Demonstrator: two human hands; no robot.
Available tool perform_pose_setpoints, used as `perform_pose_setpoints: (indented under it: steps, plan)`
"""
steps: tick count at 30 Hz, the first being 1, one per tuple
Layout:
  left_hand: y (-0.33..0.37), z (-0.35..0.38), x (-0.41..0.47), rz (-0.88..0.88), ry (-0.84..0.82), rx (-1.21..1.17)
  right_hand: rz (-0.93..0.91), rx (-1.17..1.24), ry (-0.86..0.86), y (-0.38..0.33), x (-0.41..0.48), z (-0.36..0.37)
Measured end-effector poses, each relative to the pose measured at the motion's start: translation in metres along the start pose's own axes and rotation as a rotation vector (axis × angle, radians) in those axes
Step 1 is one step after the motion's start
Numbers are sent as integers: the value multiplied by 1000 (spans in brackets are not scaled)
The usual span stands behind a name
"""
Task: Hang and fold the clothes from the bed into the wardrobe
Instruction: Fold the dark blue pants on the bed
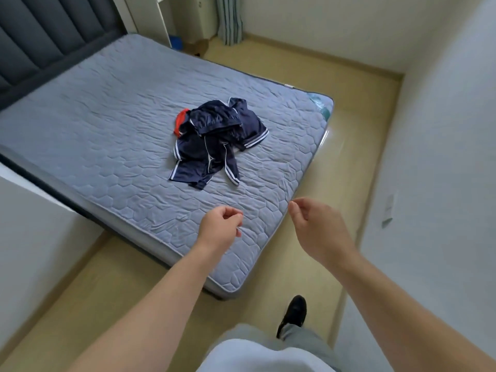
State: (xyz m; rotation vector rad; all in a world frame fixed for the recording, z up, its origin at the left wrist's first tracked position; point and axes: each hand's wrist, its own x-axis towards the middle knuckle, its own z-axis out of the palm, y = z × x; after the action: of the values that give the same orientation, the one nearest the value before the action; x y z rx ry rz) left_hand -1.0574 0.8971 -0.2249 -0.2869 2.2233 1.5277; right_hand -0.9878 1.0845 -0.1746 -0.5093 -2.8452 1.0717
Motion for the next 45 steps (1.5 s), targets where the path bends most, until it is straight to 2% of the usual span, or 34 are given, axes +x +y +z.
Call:
perform_pose_setpoints:
  steps: [7, 13, 19, 24, 29, 33, 42, 45]
  plan:
    - [46, 48, 87, -122, 86, -13, -41, -141, -210, 22, 143, -23]
    - [47, 61, 214, -231, 154, 57, -77, -198, -328, 33, 257, 15]
    - [6, 85, 379, -416, 87, 201, -89, -231, -467, 55, 376, 88]
    - [-30, 102, 501, -499, 9, 304, -129, -239, -578, 77, 475, 156]
    - [-70, 124, 583, -631, -96, 282, -87, -249, -617, 105, 544, 213]
    - [-98, 137, 629, -711, -96, 280, -34, -253, -668, 128, 576, 246]
    - [-130, 157, 681, -833, 40, -85, 15, -269, -711, 163, 610, 281]
    - [-129, 159, 681, -833, 182, -215, 31, -278, -769, 163, 608, 288]
